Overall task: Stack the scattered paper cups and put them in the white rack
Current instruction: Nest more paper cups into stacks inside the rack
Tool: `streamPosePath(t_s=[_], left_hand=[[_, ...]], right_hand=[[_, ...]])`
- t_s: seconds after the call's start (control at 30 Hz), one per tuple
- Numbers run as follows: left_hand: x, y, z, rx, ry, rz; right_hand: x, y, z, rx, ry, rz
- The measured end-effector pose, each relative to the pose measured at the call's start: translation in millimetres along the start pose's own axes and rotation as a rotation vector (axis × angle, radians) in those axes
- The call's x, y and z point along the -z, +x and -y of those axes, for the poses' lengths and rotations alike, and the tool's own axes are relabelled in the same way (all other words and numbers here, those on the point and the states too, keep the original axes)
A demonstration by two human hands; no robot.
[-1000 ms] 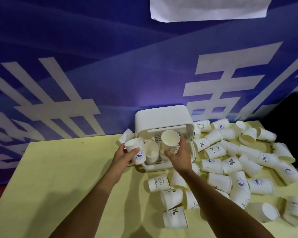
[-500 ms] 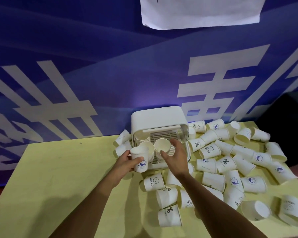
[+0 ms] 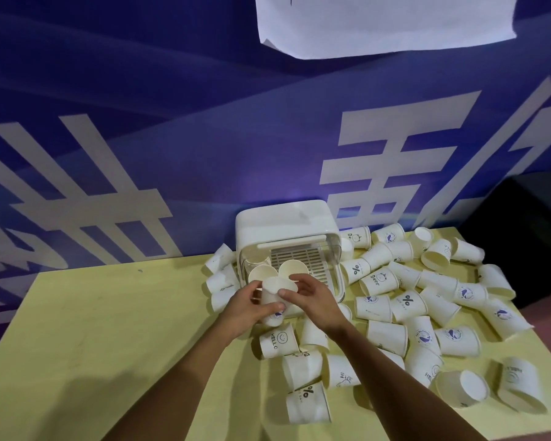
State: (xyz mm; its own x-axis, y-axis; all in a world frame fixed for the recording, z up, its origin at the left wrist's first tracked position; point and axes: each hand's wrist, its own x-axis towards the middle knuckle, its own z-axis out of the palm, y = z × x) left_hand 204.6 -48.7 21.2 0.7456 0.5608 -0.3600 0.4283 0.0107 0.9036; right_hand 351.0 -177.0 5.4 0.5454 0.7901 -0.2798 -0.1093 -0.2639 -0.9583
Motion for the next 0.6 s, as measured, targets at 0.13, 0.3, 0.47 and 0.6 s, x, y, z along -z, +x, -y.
streamPosePath(t_s=[0.13, 0.3, 0.47, 0.6], left_hand=[[0, 5, 1, -0.021, 0.025, 0.031], [1, 8, 1, -0.004, 0.005, 0.075], [10, 8, 9, 0.113, 0.006, 0.039], [13, 6, 19, 0.149, -0.008, 0.025]], right_hand=[[0, 3, 4, 0.003, -0.009, 0.032], [4, 5, 9, 0.068, -0.097, -0.071], [18, 10, 18, 0.171, -0.056, -0.288], [16, 12, 26, 0.280, -0.215, -0.393]])
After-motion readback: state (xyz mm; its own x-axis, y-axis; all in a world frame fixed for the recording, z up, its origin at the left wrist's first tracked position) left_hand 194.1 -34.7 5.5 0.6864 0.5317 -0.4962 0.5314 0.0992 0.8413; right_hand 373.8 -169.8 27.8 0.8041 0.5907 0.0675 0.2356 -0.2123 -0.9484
